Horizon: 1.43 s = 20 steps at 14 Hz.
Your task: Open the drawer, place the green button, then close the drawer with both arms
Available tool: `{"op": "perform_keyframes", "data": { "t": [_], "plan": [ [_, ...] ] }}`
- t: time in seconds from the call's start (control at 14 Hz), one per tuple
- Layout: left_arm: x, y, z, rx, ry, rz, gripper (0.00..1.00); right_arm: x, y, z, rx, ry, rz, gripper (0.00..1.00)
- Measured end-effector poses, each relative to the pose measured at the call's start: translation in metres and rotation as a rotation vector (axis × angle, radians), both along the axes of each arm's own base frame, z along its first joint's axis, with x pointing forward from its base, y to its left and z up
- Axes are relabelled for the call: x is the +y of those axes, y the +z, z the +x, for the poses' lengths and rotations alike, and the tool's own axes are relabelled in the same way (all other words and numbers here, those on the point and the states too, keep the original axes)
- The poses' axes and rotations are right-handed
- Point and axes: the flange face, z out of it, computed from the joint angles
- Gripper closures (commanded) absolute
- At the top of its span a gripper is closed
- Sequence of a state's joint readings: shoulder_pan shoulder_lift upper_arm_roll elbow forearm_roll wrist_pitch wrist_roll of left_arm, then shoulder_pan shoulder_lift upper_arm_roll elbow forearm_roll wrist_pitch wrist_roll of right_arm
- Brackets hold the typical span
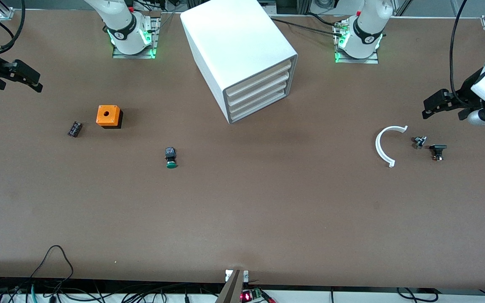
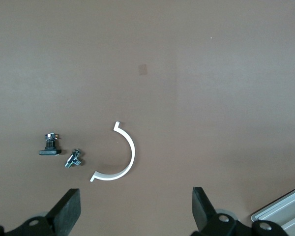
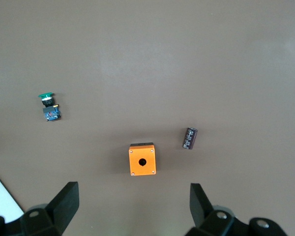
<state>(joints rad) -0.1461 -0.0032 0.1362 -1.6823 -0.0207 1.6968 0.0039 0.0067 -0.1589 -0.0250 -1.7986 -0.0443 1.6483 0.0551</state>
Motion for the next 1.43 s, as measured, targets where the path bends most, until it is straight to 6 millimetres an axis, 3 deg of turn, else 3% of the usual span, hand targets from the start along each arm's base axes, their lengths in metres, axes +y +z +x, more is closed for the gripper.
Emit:
{"op": "perform_keyframes", "data": {
  "t": [0.14, 0.36, 0.5, 0.79, 1.07, 1.43],
  "plan": [
    [-0.002, -0.008, 0.005, 0.013, -0.003, 0.002, 0.00, 0.011, 0.003, -0.002, -0.002, 0.007, -0.004, 0.00],
    [-0.007, -0.019, 0.012, 0.032, -0.009, 0.003, 0.00, 0.010, 0.007, -0.006, 0.001, 0.042, -0.005, 0.00],
    [-0.022, -0.028, 0.014, 0.051, -0.035, 0.004, 0.00, 0.008, 0.008, -0.008, 0.002, 0.050, -0.004, 0.00],
    [-0.064, -0.070, 0.023, 0.133, -0.104, 0.005, 0.00, 0.008, 0.005, -0.012, 0.011, 0.050, -0.004, 0.00],
    [-0.099, -0.145, 0.039, 0.218, -0.115, -0.098, 0.00, 0.007, 0.001, -0.031, 0.002, 0.051, -0.003, 0.00],
    [-0.163, -0.223, 0.026, 0.348, -0.199, -0.142, 0.00, 0.007, 0.009, -0.030, -0.023, 0.050, -0.004, 0.00]
  ]
}}
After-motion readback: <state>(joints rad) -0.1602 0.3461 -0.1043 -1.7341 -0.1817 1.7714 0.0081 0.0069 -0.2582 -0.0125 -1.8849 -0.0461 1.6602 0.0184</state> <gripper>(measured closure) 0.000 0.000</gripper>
